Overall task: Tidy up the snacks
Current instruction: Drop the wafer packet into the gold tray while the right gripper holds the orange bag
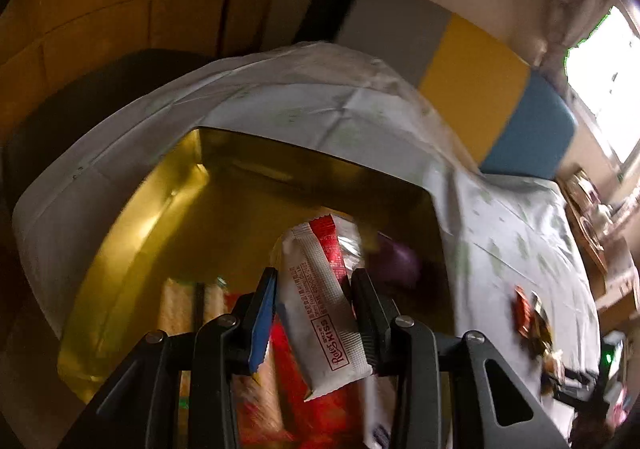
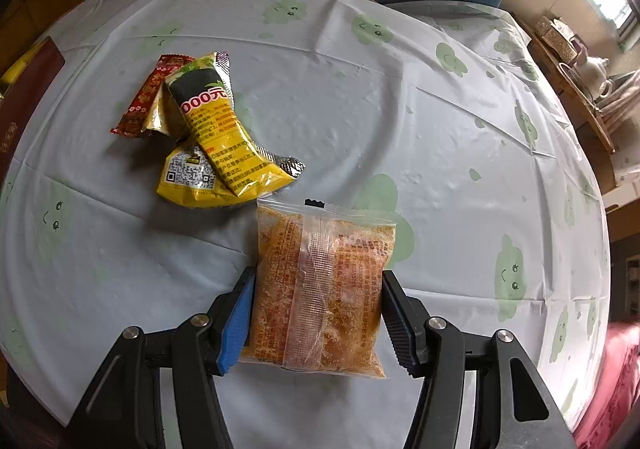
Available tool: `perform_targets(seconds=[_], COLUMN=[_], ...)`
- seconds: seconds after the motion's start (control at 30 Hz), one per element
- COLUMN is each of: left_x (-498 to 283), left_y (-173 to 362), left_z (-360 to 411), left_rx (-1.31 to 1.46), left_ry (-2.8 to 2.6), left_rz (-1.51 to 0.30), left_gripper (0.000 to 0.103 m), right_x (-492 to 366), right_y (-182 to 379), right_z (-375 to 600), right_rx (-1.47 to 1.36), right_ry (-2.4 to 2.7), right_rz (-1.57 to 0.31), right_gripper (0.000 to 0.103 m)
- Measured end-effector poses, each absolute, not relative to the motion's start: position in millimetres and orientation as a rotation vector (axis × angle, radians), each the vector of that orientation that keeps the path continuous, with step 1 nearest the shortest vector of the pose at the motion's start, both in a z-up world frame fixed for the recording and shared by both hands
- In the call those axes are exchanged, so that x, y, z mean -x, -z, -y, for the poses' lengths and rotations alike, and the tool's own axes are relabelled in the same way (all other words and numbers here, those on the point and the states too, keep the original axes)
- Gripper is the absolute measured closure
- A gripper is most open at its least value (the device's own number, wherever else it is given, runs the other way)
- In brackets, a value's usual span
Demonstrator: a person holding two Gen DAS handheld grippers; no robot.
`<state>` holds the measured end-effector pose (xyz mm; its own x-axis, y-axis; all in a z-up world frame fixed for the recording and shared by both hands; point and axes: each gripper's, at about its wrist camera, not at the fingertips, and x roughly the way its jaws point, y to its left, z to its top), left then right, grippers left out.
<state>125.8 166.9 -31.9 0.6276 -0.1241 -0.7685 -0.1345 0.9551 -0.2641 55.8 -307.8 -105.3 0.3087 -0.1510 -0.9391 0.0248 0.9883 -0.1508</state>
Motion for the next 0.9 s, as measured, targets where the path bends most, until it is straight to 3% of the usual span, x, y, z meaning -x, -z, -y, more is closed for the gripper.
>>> perform_targets(seconds=[0.37, 0.9], left_x=[-171.8, -105.5], left_y=[65.2, 31.4], left_z=[-181.1, -135.3], left_rx=[0.324, 0.160], left_ry=[-0.099, -0.113], left_rz=[-0.986, -0.887], left_gripper=[0.058, 0.058], right_x=[-56.1, -55.4], right_y=[105.2, 105.2], right_z=[307.5, 306.2], right_rx=[0.110, 0.134], right_ry=[0.117, 0.120], right_rz=[-1.252, -1.245], right_gripper=[0.043, 0.043])
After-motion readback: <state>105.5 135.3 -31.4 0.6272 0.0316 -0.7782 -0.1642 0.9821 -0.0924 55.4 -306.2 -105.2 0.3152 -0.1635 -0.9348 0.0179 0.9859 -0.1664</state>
